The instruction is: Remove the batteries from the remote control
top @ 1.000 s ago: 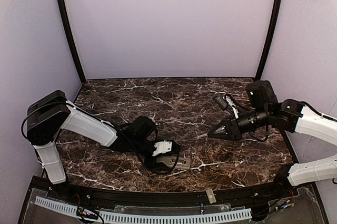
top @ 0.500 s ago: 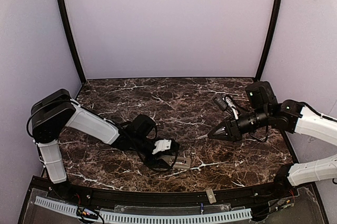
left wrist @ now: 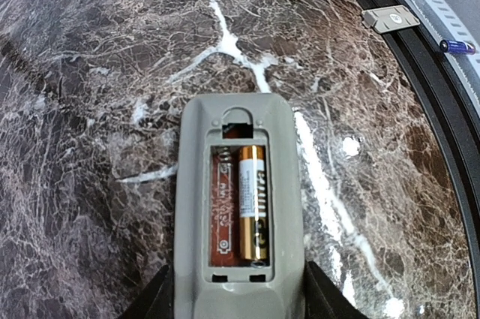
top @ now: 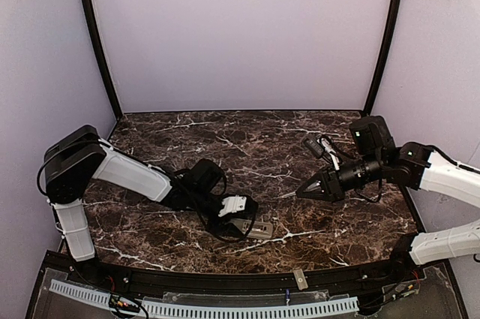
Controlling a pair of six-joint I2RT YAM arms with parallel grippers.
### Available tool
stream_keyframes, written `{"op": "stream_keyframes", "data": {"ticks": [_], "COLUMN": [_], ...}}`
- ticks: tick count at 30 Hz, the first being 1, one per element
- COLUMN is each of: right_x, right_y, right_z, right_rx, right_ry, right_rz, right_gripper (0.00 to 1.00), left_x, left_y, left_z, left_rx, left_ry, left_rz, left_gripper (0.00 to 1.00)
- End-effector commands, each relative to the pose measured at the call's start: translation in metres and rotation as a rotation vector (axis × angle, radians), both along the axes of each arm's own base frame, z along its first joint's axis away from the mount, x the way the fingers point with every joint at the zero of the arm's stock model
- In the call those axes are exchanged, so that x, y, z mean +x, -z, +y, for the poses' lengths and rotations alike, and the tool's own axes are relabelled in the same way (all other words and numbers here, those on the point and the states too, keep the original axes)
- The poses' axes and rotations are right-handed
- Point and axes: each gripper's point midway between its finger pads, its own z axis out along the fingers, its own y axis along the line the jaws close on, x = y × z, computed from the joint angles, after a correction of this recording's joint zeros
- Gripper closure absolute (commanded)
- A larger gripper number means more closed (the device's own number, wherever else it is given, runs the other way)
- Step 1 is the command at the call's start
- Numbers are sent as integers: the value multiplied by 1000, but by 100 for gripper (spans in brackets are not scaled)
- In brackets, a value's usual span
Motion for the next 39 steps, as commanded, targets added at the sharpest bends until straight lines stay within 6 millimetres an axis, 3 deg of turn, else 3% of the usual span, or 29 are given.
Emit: {"op": "stream_keyframes", "data": {"ticks": [1,8,11,15,18,23,28,32,39], "right_x": [5,16,24,35,42,49,51,38,36], "right_y": [-4,-23,-34,-46,-53,-64,-73,-83,-90], "right_z": [2,5,6,9,13,18,22,25,23], "right_rx": [1,15,19,18,24,36,46,77,16], "right_ry": [5,32,47,66,73,76,63,-28,-88], "right_rz": [-24,-85,-128,-182,-211,-239,-253,-284,-329], "right_gripper": [100,100,100,100,100,100,100,100,100], "left_x": [9,29,48,66,82,82,82,67,63], "left_y": [-41,-86,-104,-141,-179,-216,-214,-197,-178], "left_z": [-3,3,10,24,39,56,62,56,51], "left_rx": [-53,-87,-79,-102,-137,-185,-184,-180,-174], "left_ry": [-16,-97,-190,-310,-452,-511,-504,-349,-290], "left_rz": [-79,-228,-325,-438,-502,-573,-622,-645,-633], "left_gripper": [99,100,100,100,100,100,100,100,100]}}
